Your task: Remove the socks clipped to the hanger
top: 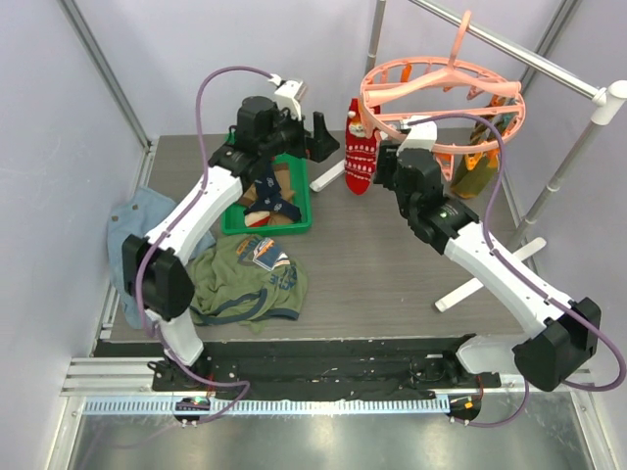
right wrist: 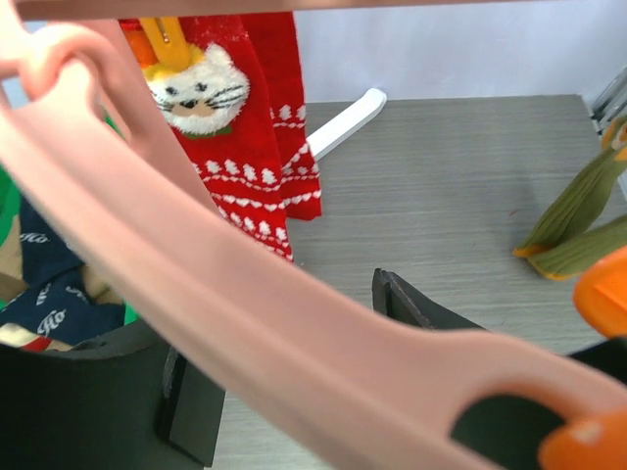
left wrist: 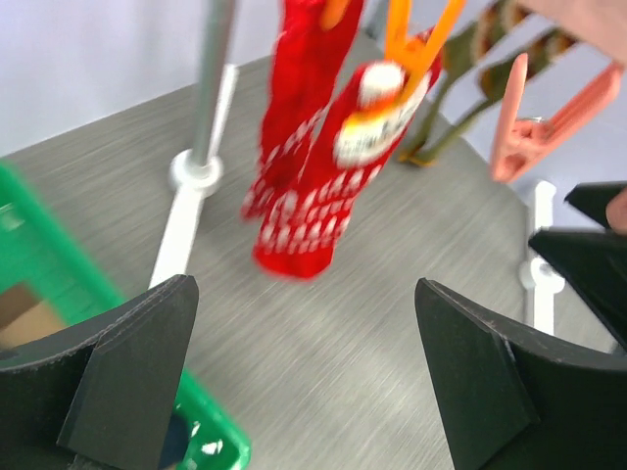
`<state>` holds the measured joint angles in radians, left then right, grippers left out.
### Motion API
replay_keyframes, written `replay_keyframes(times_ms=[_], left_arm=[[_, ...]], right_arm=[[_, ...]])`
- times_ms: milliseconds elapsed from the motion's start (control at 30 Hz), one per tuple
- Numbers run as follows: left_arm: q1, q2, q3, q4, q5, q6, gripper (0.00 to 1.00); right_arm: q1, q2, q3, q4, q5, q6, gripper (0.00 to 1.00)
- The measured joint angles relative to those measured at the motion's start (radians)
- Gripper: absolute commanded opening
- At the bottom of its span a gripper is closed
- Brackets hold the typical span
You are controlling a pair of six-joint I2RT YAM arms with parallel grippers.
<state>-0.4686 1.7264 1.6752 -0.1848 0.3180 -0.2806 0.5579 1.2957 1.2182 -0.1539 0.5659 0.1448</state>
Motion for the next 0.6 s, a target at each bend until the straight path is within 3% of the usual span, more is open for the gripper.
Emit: replay_keyframes(times_ms=[267,367,467,500,600], left_arm=[[0.000,0.226,0.224,0.021,0.174,0.005,0.94],[0.000,0.274,0.269,0.036,0.226,0.000,0.80],[0.000,0.304,0.298,0.058,0.275,-0.016,0.51],[0.000,0.310,0.301,0.068,0.288,-0.026,0.34],[-0.001,0.314,0.300,0.089,0.320,-0.045,0.12]], right_arm=[[-0.011,-0.043,-0.021,-0.020,-0.018,0.039,0.61],[-0.013,-0.052,-0.023,-0.028,-0.020,0.045,0.61],[-0.017,-0.059,-0.023,-0.037,-0.026,0.047,0.61],[-0.018,-0.061,-0.023,-0.038,-0.028,0.047,0.61],[-0.019,-0.068,-0.024,-0.045,-0.036,0.050,0.61]])
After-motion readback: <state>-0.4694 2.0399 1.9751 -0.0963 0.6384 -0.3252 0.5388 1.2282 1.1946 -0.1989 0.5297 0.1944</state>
